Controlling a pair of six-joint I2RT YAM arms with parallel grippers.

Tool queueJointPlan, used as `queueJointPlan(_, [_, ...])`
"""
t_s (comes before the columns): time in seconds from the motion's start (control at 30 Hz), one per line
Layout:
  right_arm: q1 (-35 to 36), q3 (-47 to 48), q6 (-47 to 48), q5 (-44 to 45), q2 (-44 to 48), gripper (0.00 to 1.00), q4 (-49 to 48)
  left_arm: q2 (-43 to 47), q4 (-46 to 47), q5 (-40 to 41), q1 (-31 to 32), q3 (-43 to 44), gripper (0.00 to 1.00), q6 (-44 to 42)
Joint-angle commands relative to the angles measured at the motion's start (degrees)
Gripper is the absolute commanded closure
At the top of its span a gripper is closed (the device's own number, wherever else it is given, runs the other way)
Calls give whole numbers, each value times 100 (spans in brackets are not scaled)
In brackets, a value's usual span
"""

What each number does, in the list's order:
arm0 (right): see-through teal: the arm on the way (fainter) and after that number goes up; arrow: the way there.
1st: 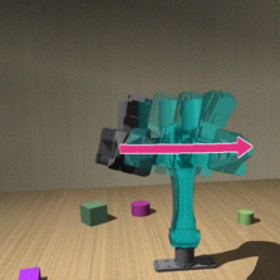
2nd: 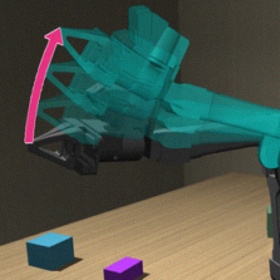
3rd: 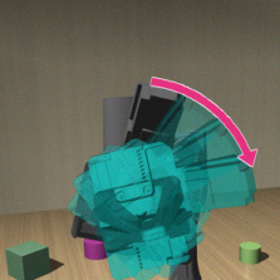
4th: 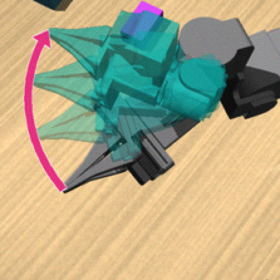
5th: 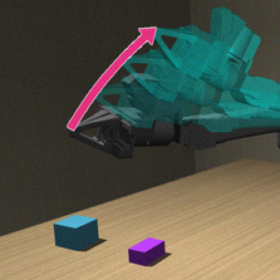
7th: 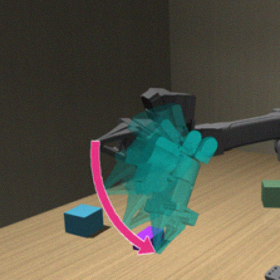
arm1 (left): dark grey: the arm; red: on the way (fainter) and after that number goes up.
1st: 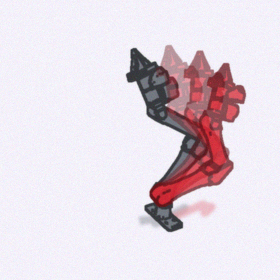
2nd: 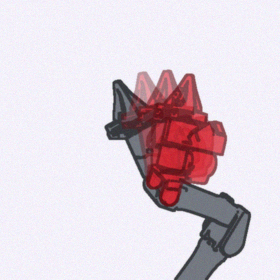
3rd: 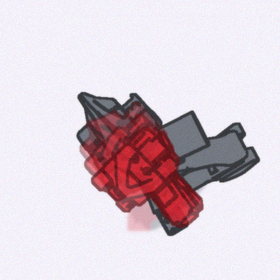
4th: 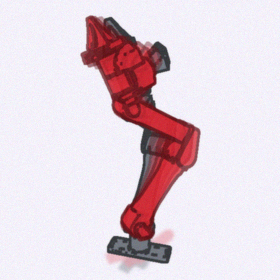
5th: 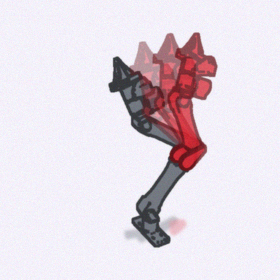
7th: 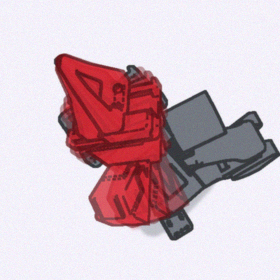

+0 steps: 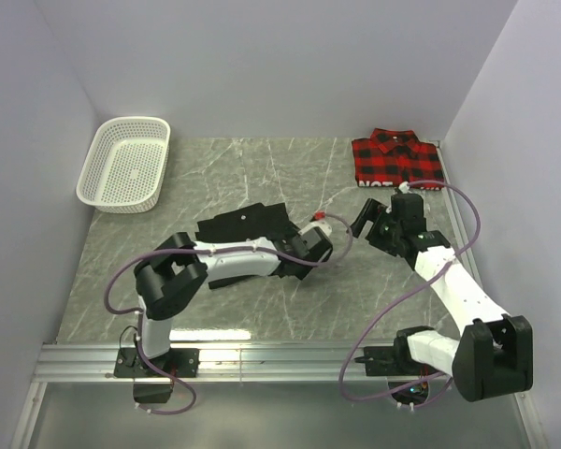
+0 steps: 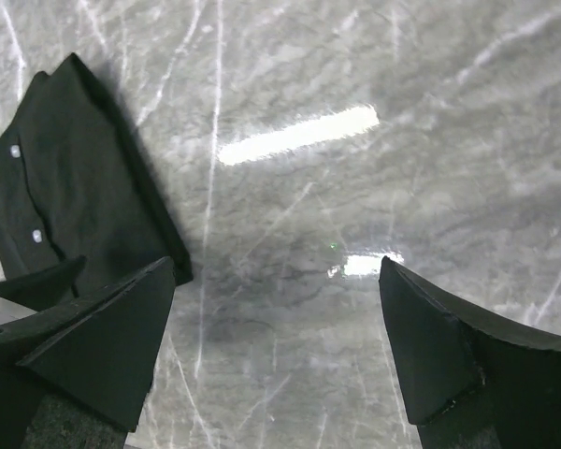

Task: Fold and stack the long sleeve shirts
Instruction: Fold the shirt

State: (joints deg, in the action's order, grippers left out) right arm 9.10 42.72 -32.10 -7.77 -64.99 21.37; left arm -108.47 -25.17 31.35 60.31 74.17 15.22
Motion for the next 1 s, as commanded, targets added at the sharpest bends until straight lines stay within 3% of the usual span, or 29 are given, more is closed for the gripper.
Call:
queueJointPlan(0.0, [-154,-132,-60,-84,206,4,-203,-139,-6,318,209,343,23,-643])
queueJointPlan(0.3, [-427,-334,-95,-418,180,5,-414,-491,170,327,270,273,35,-1021])
queueJointPlan(0.37, [-462,-378,-104,-540,119,5,-501,-561,197,293,270,273,44,-1039])
queueJointPlan(0.5, [-462,-431,-218,-900,-31,6,-721,-597,363,196,270,133,74,-1057])
queueJointPlan(0.7, [-436,-642,-604,-1840,-522,7,-1722,-457,434,143,235,-34,98,-899])
queueJointPlan(0.83, [-322,-800,-1149,-2754,-1399,7,-2758,-158,574,-111,165,-175,99,-671])
queueJointPlan(0.97, [116,-695,-1711,-3011,-2148,5,-3691,211,653,-287,60,-333,99,-451])
